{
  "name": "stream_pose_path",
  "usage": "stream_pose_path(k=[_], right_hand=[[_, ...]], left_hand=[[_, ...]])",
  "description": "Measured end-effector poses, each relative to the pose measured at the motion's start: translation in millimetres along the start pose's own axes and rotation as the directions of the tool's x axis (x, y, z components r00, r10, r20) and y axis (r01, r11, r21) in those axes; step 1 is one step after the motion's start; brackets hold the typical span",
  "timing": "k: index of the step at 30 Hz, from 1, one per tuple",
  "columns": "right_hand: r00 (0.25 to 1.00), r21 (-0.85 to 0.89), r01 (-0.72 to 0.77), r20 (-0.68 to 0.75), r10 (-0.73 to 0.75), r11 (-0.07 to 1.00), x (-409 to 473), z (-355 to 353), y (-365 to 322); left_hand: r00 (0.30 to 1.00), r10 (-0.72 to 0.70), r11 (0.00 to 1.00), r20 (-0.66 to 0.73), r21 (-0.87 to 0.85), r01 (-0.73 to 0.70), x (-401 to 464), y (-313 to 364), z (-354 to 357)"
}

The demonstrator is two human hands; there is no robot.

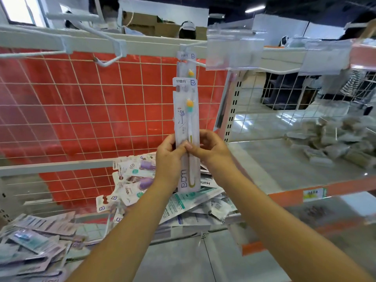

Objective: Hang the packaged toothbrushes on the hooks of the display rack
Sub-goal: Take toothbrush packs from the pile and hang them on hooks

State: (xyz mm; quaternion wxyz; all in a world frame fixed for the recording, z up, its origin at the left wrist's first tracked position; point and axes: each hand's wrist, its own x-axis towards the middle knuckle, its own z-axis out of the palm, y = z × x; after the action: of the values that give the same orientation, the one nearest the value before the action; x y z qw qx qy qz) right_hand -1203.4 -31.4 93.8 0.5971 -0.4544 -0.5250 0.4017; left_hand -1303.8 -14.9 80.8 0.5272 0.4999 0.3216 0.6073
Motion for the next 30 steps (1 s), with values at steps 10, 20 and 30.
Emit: stream_pose_path(k=[10,20,30], right_hand=[[0.971,0.035,0.058,-0.234,-0.048,0.998,-3,-28,-4],[0.954,-0.076,0.277,-0.095,-0.283,0.958,-1,-13,-15],[0.966,-0.409,0.155,-0.130,-0.225,0.899,52,-11,-7]], left_hand=[[0.741,0.388,0.157,0.548,0.753,-0.639,20,-13,-33],[0.791,0.333,0.122,0.513,0.808,-0.576,13,-18,-48],[0.806,0.292,0.145,0.516,0.809,-0.570,16,-21,-48]])
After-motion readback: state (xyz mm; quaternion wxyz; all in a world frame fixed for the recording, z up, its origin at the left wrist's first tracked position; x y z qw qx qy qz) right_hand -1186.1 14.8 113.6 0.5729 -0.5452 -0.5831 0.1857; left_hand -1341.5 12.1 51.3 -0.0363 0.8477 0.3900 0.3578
